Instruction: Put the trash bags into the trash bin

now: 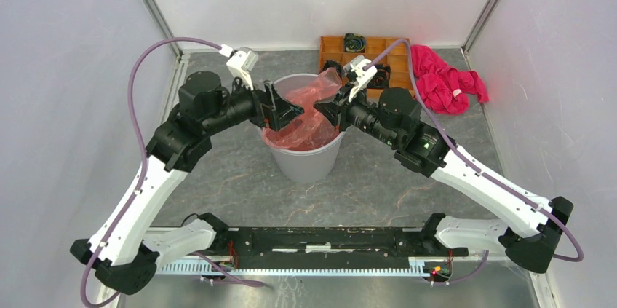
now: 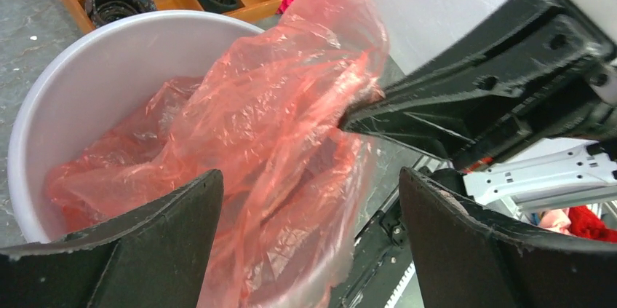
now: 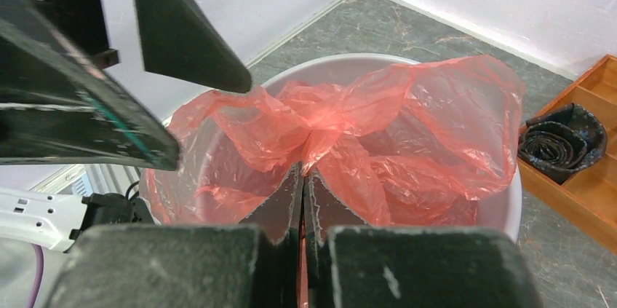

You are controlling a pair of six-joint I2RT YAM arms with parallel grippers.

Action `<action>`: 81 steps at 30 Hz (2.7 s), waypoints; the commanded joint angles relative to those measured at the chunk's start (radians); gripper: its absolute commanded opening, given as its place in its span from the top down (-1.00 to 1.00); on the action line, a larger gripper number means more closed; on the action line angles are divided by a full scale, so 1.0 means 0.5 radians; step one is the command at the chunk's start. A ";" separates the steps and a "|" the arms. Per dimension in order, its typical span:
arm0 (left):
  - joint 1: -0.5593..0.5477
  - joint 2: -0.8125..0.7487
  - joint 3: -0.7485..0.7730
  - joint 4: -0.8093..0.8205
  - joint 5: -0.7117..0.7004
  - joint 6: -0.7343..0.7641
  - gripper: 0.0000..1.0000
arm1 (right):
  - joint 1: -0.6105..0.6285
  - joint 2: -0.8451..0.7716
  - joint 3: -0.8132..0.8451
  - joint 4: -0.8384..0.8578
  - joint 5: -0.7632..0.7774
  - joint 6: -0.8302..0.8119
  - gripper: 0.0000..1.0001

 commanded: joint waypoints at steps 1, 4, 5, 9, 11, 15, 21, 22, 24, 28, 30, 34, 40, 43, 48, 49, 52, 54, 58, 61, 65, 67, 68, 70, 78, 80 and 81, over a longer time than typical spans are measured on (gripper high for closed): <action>0.002 0.091 0.084 -0.011 -0.061 0.125 -0.86 | -0.002 -0.007 0.044 0.087 -0.035 0.000 0.99; 0.002 0.116 0.102 -0.051 -0.291 0.098 -0.69 | -0.003 -0.014 0.032 0.080 -0.031 -0.002 0.99; 0.002 0.121 0.107 -0.063 -0.363 0.073 -0.64 | -0.002 -0.020 0.029 0.076 -0.028 -0.004 0.99; 0.002 0.142 0.114 -0.098 -0.474 0.042 -0.10 | -0.002 -0.025 0.028 0.057 -0.031 -0.008 0.99; 0.002 0.124 0.095 -0.118 -0.583 0.017 0.19 | -0.003 -0.041 0.032 0.028 -0.016 -0.024 0.99; 0.003 0.046 0.016 -0.169 -0.863 -0.032 0.59 | -0.002 -0.123 -0.039 -0.068 0.099 -0.076 0.98; 0.005 0.048 -0.014 -0.357 -1.120 -0.038 0.93 | -0.002 -0.307 -0.209 -0.259 0.204 -0.098 0.99; 0.004 0.035 -0.034 -0.370 -1.147 -0.040 0.94 | -0.002 -0.341 -0.243 -0.278 0.222 -0.097 0.99; 0.005 -0.005 -0.088 -0.372 -1.166 -0.060 0.95 | 0.000 -0.398 -0.316 -0.291 0.239 -0.076 0.99; 0.005 -0.168 -0.260 -0.284 -1.109 -0.160 0.96 | -0.003 -0.460 -0.427 -0.323 0.228 -0.031 0.99; 0.004 -0.271 -0.352 -0.229 -1.098 -0.244 0.96 | -0.002 -0.484 -0.475 -0.339 0.230 -0.006 0.99; 0.005 -0.485 -0.494 -0.170 -1.100 -0.351 0.96 | -0.004 -0.582 -0.561 -0.310 0.207 0.028 0.99; 0.004 -0.586 -0.578 -0.199 -1.064 -0.451 0.94 | -0.002 -0.691 -0.661 -0.315 0.266 0.052 0.93; 0.005 -0.589 -0.645 -0.226 -1.054 -0.480 0.93 | -0.004 -0.728 -0.754 -0.287 0.265 0.084 0.90; 0.004 -0.618 -0.745 -0.275 -1.119 -0.534 0.93 | -0.003 -0.760 -0.842 -0.338 0.295 0.065 0.88; 0.005 -0.616 -0.750 -0.278 -1.132 -0.535 0.92 | -0.003 -0.771 -0.867 -0.323 0.314 0.060 0.86; 0.005 -0.573 -0.757 -0.245 -1.172 -0.524 0.91 | -0.003 -0.752 -0.923 -0.217 0.366 -0.010 0.73; 0.004 -0.513 -0.756 -0.205 -1.200 -0.498 0.90 | -0.003 -0.685 -0.905 -0.166 0.438 -0.094 0.71; 0.005 -0.370 -0.762 -0.132 -1.284 -0.432 0.88 | -0.003 -0.516 -0.814 -0.168 0.718 -0.304 0.63; 0.004 -0.323 -0.772 -0.094 -1.296 -0.416 0.88 | -0.002 -0.437 -0.664 -0.364 0.851 -0.403 0.49; 0.005 -0.358 -0.794 -0.051 -1.255 -0.388 0.81 | -0.002 -0.496 -0.556 -0.530 0.752 -0.507 0.10; 0.005 -0.372 -0.789 -0.026 -1.201 -0.349 0.77 | -0.001 -0.534 -0.492 -0.604 0.659 -0.600 -0.11; 0.005 -0.375 -0.781 -0.027 -1.183 -0.339 0.75 | -0.002 -0.549 -0.437 -0.645 0.606 -0.634 -0.21; 0.005 -0.378 -0.763 -0.046 -1.153 -0.326 0.73 | -0.002 -0.566 -0.333 -0.705 0.531 -0.690 -0.38; 0.005 -0.434 -0.762 -0.095 -1.168 -0.289 0.72 | -0.001 -0.366 0.031 -0.622 0.131 -0.857 -0.66; 0.005 -0.448 -0.760 -0.134 -1.189 -0.296 0.74 | -0.003 -0.290 0.117 -0.587 0.051 -0.832 -0.66; 0.005 -0.462 -0.755 -0.153 -1.193 -0.300 0.75 | -0.002 -0.262 0.144 -0.564 0.025 -0.817 -0.67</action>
